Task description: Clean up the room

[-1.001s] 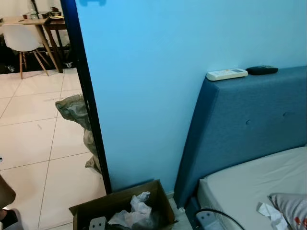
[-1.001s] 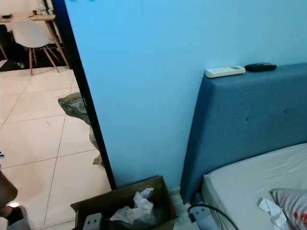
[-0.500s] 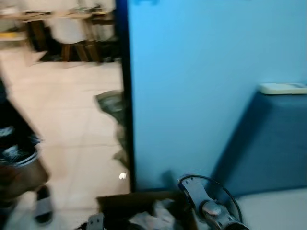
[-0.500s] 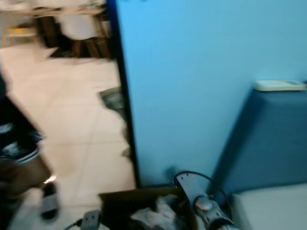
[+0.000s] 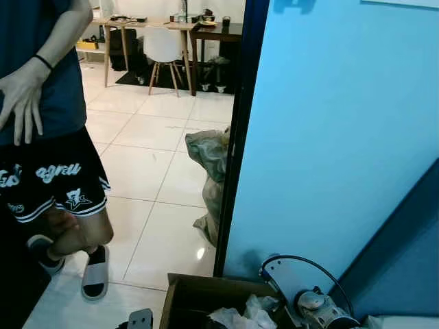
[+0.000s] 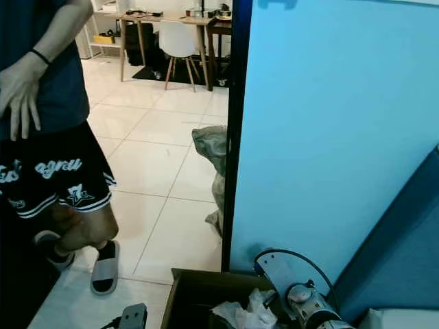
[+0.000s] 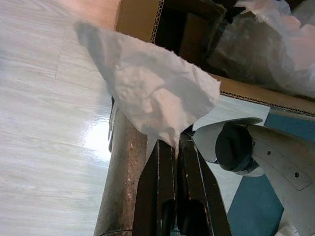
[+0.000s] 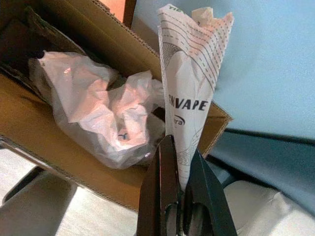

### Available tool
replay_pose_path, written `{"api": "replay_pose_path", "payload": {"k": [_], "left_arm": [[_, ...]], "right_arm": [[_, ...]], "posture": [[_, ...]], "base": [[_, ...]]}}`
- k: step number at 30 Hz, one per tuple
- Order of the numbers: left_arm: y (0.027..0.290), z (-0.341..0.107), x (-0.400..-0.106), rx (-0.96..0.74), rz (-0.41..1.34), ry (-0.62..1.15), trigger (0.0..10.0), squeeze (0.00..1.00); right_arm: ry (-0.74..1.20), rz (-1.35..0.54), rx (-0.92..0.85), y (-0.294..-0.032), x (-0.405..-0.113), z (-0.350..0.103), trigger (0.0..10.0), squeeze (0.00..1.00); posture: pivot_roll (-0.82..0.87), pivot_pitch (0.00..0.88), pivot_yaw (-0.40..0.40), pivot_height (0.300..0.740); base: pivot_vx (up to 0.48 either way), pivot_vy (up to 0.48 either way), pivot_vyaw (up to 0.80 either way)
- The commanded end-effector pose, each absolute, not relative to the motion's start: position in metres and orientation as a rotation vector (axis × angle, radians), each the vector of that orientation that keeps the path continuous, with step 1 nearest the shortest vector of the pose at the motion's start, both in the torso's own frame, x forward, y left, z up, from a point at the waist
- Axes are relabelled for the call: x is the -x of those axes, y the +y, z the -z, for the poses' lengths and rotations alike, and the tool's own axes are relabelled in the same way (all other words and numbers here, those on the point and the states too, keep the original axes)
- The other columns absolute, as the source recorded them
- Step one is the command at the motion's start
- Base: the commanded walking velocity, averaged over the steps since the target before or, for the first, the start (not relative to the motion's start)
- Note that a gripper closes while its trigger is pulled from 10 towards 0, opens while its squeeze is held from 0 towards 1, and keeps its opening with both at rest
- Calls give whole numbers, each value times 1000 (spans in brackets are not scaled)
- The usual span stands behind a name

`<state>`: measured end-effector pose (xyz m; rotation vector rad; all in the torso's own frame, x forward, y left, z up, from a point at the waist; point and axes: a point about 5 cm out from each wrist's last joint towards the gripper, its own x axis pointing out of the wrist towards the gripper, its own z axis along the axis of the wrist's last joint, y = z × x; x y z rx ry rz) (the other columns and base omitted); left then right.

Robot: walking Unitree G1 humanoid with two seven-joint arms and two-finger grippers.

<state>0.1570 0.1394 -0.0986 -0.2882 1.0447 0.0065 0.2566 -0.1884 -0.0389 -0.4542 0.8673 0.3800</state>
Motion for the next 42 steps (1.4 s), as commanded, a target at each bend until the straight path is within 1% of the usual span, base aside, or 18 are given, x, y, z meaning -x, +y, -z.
{"api": "replay_pose_path", "payload": {"k": [1, 6, 8, 9, 10, 11, 12, 13, 14, 16, 20, 24, 31, 37, 42], "left_arm": [[137, 100, -153, 311, -10, 1039, 10000, 0], [137, 97, -157, 344, -22, 963, 10000, 0], [137, 96, -158, 343, -17, 952, 10000, 0], [151, 88, -175, 342, -14, 889, 10000, 0], [151, 88, -175, 342, -14, 889, 10000, 0], [159, 78, -194, 350, -4, 821, 10000, 0], [164, 71, -206, 356, 3, 775, 10000, 0], [164, 71, -206, 356, 3, 775, 10000, 0], [165, 64, -216, 361, 20, 736, 10000, 0], [161, 59, -225, 377, 47, 703, 10000, 0], [159, 56, -228, 385, 61, 688, 10000, 0], [158, 50, -236, 395, 85, 649, 10000, 0], [159, 48, -239, 375, 105, 636, 10000, 0], [166, 43, -244, 354, 123, 608, 10000, 0], [166, 41, -245, 329, 149, 591, 10000, 0]], "right_arm": [[774, -433, 392, -171, -273, 26, 10000, 0], [702, -495, 326, -149, -286, 15, 10000, 0], [697, -498, 311, -146, -287, 14, 10000, 0], [696, -500, 288, -143, -288, 14, 10000, 0], [696, -500, 288, -143, -288, 14, 10000, 0], [700, -503, 284, -139, -288, 14, 10000, 0], [704, -505, 284, -137, -288, 14, 10000, 0], [704, -505, 284, -137, -288, 14, 10000, 0], [721, -505, 316, -136, -286, 16, 10000, 0], [767, -495, 381, -139, -282, 21, 10000, 0], [785, -484, 412, -142, -280, 24, 10000, 0], [823, -394, 432, -160, -274, 29, 10000, 0], [816, -369, 418, -165, -274, 28, 10000, 0], [805, -378, 423, -159, -279, 25, 10000, 0], [790, -408, 482, -152, -281, 24, 10000, 0]], "posture": [[-22, 0, -73, 740], [-23, 0, -75, 740], [-23, 0, -75, 740], [-23, 3, -76, 740], [-23, 3, -76, 740], [-23, 10, -75, 740], [-22, 12, -75, 740], [-22, 12, -75, 740], [-18, 23, -72, 740], [-20, 41, -69, 740], [-22, 54, -69, 740], [-25, 79, -71, 740], [-18, 93, -71, 740], [-3, 116, -66, 740], [9, 133, -61, 740]], "base": [[0, 0, 0], [0, 0, 0], [0, 0, 0], [0, 0, 0], [0, 0, 0], [0, 0, 0], [0, 0, 0], [0, 0, 0], [0, 0, 0], [0, 0, 0], [0, 0, 0], [0, 0, 0], [0, 0, 0], [0, 0, 0], [0, 0, 0]]}}
